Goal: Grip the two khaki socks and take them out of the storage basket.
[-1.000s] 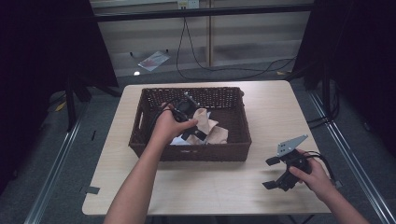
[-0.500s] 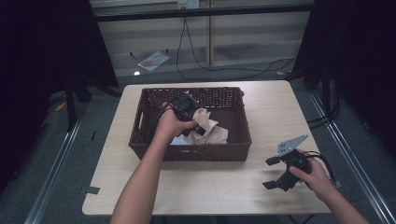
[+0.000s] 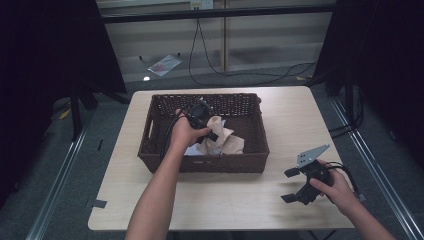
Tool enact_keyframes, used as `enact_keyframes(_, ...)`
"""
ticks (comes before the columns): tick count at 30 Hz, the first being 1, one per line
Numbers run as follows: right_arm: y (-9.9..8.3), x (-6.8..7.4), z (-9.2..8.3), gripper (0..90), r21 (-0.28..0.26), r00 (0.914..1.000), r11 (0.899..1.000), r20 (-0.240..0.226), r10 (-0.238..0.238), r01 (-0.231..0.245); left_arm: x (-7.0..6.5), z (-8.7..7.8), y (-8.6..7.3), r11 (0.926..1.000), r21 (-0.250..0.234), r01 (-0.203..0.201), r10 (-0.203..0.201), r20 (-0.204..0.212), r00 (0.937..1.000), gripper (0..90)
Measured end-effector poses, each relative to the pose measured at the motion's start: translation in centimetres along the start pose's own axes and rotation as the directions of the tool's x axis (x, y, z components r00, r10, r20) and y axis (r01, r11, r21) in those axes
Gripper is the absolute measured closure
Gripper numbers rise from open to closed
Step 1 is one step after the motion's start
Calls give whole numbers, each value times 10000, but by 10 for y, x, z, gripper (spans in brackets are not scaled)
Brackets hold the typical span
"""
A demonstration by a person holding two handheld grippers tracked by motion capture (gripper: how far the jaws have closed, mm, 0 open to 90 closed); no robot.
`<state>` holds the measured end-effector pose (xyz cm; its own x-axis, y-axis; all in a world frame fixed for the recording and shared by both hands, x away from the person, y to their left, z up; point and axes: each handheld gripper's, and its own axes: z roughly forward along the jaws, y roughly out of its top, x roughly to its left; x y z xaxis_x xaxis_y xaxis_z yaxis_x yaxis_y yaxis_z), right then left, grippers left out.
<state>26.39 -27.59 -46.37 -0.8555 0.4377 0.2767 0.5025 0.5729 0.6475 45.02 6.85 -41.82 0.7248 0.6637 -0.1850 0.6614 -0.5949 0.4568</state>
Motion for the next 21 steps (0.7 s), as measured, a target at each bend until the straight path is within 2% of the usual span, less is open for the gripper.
enact_keyframes(3,0,0,0,16,-20,10000,10000,5,11,-11,2,1,1,9999,-129,-76,76,-4,10000,433)
enact_keyframes(4,0,0,0,16,-20,10000,10000,5,11,-11,2,1,1,9998,-171,-71,70,-30,10000,433)
enact_keyframes(7,0,0,-1,16,-42,10000,10000,-1,-35,35,4,2,2,9996,-258,-94,90,-177,9998,543)
enact_keyframes(8,0,0,-1,16,-42,10000,10000,-1,-35,35,4,2,2,9997,-230,-119,116,-139,9998,543)
enact_keyframes(10,0,0,-1,16,-29,10000,10000,-2,-27,27,4,3,2,9997,-176,-152,150,-72,9999,601)
enact_keyframes(13,0,0,-1,16,-44,10000,10000,-3,-13,13,2,2,2,9999,51,-120,120,-53,9999,705)
enact_keyframes(15,0,0,-1,16,-42,10000,10000,6,-39,39,2,-1,1,9999,137,-14,13,36,10000,808)
enact_keyframes(21,0,0,0,16,-4,10000,10000,-6,11,-11,3,-9,1,9990,318,315,-322,235,9992,855)
